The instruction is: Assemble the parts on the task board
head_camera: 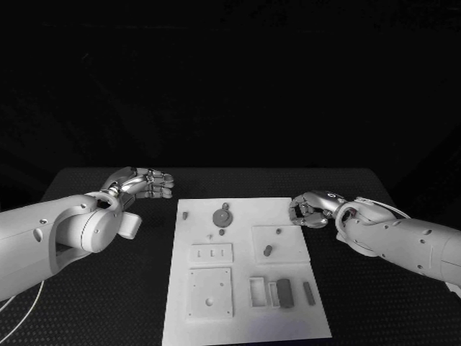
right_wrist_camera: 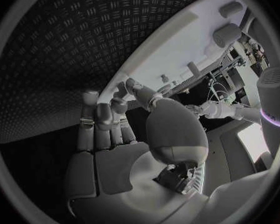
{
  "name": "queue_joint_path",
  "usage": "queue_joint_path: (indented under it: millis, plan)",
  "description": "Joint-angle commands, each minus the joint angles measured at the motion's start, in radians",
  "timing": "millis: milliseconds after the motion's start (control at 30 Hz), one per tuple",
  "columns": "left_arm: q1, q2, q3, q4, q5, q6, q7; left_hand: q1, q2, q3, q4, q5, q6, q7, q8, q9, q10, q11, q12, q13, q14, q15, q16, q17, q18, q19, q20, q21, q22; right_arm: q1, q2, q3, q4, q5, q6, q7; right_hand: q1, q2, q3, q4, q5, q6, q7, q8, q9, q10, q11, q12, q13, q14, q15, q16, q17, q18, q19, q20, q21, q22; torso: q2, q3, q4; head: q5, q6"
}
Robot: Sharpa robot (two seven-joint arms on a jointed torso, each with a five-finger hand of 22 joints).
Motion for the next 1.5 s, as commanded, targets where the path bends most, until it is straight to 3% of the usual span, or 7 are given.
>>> queue_joint_path:
  millis: [33,167,767,967,1167,1367,1500]
  plan:
    - [0.001,0.000,0.001,0.003,-0.004,0.014,0.008,-0.006,-0.002,-0.004,0.001,0.003,-0.005,-0.002,-0.002,-0.001,0.002,0.000,-0.005,0.001,-0.002,0.006,-0.005,0.002,0.001,-0.008,0.002,-0.006,0.001,-0.002,0.001,0.000,0.001,0.009,-0.006,0.004,-0.002,0.021,-0.002,-0.005,-0.004,0.197,-0.011,0.009,0.006,-0.012,-0.028,0.007,-0.001,0.007,-0.010,0.010,0.001,0.006,0.008,-0.003,0.008,0.018,0.000,-0.0002,0.0007,-0.001,-0.002]
    - [0.001,-0.001,0.001,0.004,-0.004,0.014,0.007,-0.007,-0.002,-0.004,0.002,0.003,-0.005,-0.002,-0.002,-0.001,0.002,0.000,-0.005,0.001,-0.002,0.006,-0.005,0.002,0.001,-0.008,0.002,-0.006,0.001,-0.002,0.002,0.000,0.000,0.019,-0.018,0.003,-0.004,0.037,-0.002,-0.011,-0.004,0.207,-0.017,0.015,0.013,0.002,-0.035,0.011,-0.002,0.035,-0.016,0.017,0.029,0.006,0.018,-0.008,0.014,0.018,0.000,-0.0003,0.0004,-0.001,-0.003]
    - [0.001,-0.003,0.001,0.007,-0.006,0.019,0.007,-0.006,-0.002,-0.004,0.001,0.004,-0.005,-0.002,-0.001,-0.001,0.002,0.000,-0.005,0.002,-0.002,0.006,-0.005,0.003,0.001,-0.008,0.002,-0.006,0.001,-0.002,0.004,0.001,0.009,0.031,-0.051,-0.013,-0.007,0.055,0.002,-0.036,-0.004,0.224,-0.025,0.020,0.026,0.023,-0.043,0.016,-0.001,0.065,-0.026,0.023,0.054,0.006,0.031,-0.018,0.019,0.017,-0.001,-0.0004,0.0003,-0.001,-0.004]
    - [0.001,-0.001,0.001,0.002,-0.054,0.051,-0.018,-0.022,0.016,-0.006,0.017,0.003,0.023,-0.014,0.014,0.004,0.029,-0.011,0.006,0.010,0.017,-0.001,-0.001,0.012,0.002,0.001,-0.002,-0.004,0.006,0.001,-0.004,0.022,0.057,0.019,-0.046,-0.047,-0.006,0.058,0.003,-0.042,-0.004,0.226,-0.026,0.020,0.027,0.024,-0.044,0.017,0.000,0.069,-0.028,0.023,0.058,0.006,0.032,-0.019,0.020,0.017,-0.002,-0.0008,-0.0021,-0.001,0.006]
    - [0.002,0.009,0.002,0.001,-0.110,0.139,-0.154,-0.070,0.020,-0.025,0.047,-0.001,0.069,-0.034,0.032,0.011,0.069,-0.030,0.022,0.025,0.046,-0.013,0.012,0.030,-0.001,0.017,-0.013,0.003,0.015,0.061,-0.010,0.027,0.152,-0.050,0.006,-0.134,-0.005,0.058,0.004,-0.045,-0.004,0.227,-0.026,0.020,0.028,0.025,-0.045,0.017,0.001,0.069,-0.029,0.024,0.057,0.006,0.034,-0.020,0.021,0.017,-0.003,-0.0018,-0.0041,0.000,0.019]
    - [0.005,0.033,0.002,0.017,-0.143,0.152,-0.279,-0.115,0.004,-0.045,0.072,-0.002,0.079,-0.039,0.032,0.010,0.081,-0.036,0.025,0.032,0.052,-0.018,0.016,0.042,-0.002,0.019,-0.018,0.003,0.020,0.113,-0.003,0.027,0.263,-0.121,0.036,-0.225,-0.006,0.056,0.004,-0.047,-0.004,0.229,-0.027,0.020,0.029,0.026,-0.045,0.018,0.001,0.068,-0.029,0.023,0.055,0.006,0.034,-0.021,0.021,0.017,-0.011,-0.0039,-0.0095,0.009,0.028]
    - [0.005,0.056,0.002,0.028,-0.169,0.150,-0.319,-0.132,0.006,-0.048,0.087,-0.002,0.075,-0.037,0.024,0.006,0.100,-0.045,0.036,0.044,0.064,-0.026,0.026,0.058,0.000,0.031,-0.026,0.011,0.028,0.129,0.008,0.027,0.326,-0.159,0.027,-0.273,-0.005,0.056,0.005,-0.048,-0.004,0.230,-0.027,0.021,0.029,0.027,-0.045,0.018,0.002,0.070,-0.030,0.024,0.057,0.006,0.034,-0.021,0.022,0.017,-0.019,-0.0064,-0.0094,0.019,0.034]
